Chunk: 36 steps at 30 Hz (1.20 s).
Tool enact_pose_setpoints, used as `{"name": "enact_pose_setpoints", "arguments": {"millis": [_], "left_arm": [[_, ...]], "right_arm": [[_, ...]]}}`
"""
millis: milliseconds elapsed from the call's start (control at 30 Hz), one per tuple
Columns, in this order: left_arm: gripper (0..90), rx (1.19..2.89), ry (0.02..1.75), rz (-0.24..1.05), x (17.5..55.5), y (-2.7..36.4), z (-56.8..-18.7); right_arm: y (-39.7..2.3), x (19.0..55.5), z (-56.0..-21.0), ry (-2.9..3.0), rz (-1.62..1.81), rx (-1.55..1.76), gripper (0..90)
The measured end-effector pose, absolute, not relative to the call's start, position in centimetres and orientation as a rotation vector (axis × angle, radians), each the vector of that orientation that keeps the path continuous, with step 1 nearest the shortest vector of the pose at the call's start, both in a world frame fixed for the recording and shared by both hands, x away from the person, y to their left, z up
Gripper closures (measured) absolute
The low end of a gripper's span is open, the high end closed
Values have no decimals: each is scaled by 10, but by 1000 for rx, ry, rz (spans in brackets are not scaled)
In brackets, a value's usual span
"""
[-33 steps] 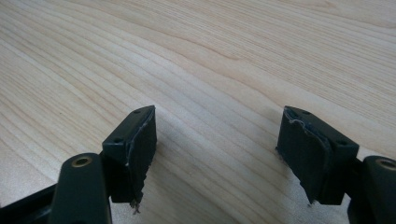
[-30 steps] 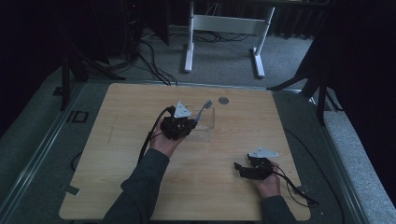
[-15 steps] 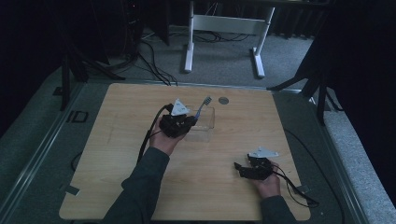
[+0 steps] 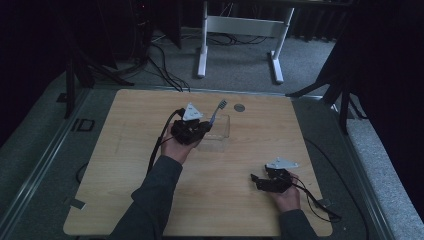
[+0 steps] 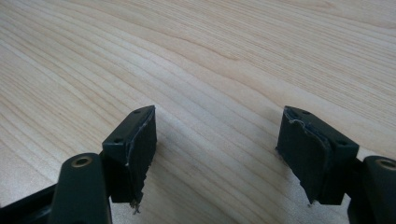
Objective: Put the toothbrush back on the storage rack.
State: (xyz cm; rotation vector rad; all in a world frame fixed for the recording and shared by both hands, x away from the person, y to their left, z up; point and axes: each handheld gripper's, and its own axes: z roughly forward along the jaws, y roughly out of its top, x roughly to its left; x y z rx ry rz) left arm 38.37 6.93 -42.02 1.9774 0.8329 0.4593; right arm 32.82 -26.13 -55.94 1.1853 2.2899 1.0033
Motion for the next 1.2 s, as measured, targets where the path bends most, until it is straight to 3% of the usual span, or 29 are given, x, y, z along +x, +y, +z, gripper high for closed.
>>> {"name": "enact_pose_setpoints", "arguments": {"millis": [1200], "left_arm": [[822, 1931, 822, 451, 395, 64, -407]], "right_arm": [[-261, 329, -559, 2290, 1005, 1187, 279]]}}
